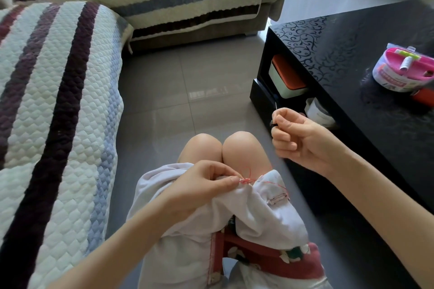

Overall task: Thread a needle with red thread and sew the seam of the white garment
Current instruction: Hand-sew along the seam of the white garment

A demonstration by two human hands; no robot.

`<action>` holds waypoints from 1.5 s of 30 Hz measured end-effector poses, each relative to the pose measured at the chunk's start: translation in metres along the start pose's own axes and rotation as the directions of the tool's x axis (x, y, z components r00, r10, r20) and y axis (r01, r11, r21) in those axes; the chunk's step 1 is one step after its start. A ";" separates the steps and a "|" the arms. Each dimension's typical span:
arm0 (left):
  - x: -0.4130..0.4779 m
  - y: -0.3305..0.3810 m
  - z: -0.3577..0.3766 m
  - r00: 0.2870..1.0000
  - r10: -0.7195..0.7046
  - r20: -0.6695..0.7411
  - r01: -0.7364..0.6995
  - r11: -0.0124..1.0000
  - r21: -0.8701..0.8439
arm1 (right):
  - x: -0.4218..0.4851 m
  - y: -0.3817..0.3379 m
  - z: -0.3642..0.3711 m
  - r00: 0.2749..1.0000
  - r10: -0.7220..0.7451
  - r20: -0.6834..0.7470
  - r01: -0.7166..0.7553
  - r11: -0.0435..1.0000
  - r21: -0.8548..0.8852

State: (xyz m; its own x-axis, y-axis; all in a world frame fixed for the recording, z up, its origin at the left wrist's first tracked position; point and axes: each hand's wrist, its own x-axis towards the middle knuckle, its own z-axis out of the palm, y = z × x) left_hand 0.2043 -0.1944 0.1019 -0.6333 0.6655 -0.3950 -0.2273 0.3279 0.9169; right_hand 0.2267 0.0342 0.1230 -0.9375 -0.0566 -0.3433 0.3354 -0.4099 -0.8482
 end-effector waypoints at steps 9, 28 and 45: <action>-0.006 0.009 -0.005 0.990 -0.007 0.139 0.019 0.996 -0.088 | 0.084 -0.028 -0.134 0.466 -0.520 -0.716 -0.141 0.756 -0.640; -0.010 0.015 -0.006 0.988 0.003 0.154 0.014 0.994 -0.107 | -0.003 0.007 0.017 0.945 0.083 0.315 0.181 0.670 -0.720; -0.011 0.014 -0.005 0.988 0.014 0.152 0.010 0.987 -0.159 | 0.045 0.045 -0.039 0.894 -0.403 -0.193 -0.121 0.198 -0.973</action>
State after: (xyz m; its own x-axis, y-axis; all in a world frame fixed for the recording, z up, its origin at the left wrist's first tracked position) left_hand 0.2048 -0.2006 0.1197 -0.5168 0.7643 -0.3858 -0.3488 0.2235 0.9101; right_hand 0.2036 0.0491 0.0539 -0.9559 0.2907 -0.0429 0.2700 0.8111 -0.5189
